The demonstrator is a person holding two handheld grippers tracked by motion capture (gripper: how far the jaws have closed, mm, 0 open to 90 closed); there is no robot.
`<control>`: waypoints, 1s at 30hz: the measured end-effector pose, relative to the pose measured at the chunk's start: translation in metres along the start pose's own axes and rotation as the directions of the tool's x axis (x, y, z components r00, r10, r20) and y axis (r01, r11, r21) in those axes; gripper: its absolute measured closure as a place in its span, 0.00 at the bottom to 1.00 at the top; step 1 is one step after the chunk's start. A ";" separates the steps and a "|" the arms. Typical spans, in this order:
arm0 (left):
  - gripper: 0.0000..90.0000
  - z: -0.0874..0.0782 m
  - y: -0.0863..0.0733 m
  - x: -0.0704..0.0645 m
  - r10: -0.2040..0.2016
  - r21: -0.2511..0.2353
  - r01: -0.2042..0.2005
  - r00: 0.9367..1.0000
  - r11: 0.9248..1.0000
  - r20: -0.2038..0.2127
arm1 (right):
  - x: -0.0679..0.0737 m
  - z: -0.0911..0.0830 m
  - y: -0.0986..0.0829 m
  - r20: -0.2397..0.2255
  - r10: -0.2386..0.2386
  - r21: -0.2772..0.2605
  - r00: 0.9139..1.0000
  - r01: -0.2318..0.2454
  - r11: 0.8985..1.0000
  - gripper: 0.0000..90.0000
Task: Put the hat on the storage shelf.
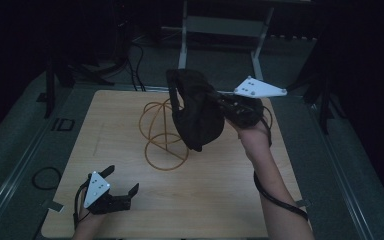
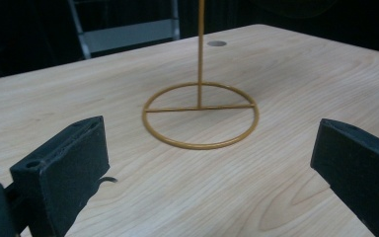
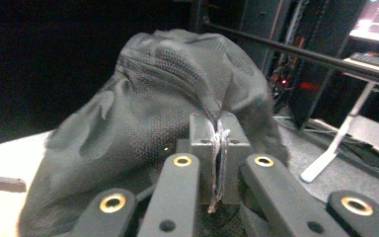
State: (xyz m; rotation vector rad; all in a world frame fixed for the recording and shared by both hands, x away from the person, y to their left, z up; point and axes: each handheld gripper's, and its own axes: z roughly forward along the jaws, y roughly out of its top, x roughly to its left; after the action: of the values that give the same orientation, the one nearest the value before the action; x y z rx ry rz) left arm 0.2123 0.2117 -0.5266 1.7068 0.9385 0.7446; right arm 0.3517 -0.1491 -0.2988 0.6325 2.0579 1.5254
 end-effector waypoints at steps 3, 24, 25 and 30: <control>0.02 0.001 -0.001 0.000 0.008 0.004 -0.008 1.000 1.000 -0.003 | 0.007 0.013 0.000 -0.022 -0.006 0.029 1.000 0.006 1.000 0.97; 0.02 -0.001 -0.006 0.003 -0.007 0.002 0.007 1.000 1.000 -0.003 | 0.032 0.086 -0.015 -0.122 0.040 0.150 0.992 -0.021 0.989 0.97; 0.02 -0.001 -0.006 0.003 -0.007 0.002 0.007 1.000 1.000 -0.003 | 0.032 0.086 -0.015 -0.122 0.040 0.150 0.992 -0.021 0.989 0.97; 0.02 0.000 -0.008 0.001 -0.003 0.004 0.003 1.000 1.000 0.005 | 0.037 0.096 -0.020 -0.120 0.042 0.168 0.992 -0.022 0.985 0.82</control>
State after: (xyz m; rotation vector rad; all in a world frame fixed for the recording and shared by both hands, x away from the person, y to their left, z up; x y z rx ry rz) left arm 0.2112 0.2139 -0.5338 1.7095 0.9392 0.7369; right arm 0.3833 -0.0611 -0.3466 0.6507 2.2972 1.4523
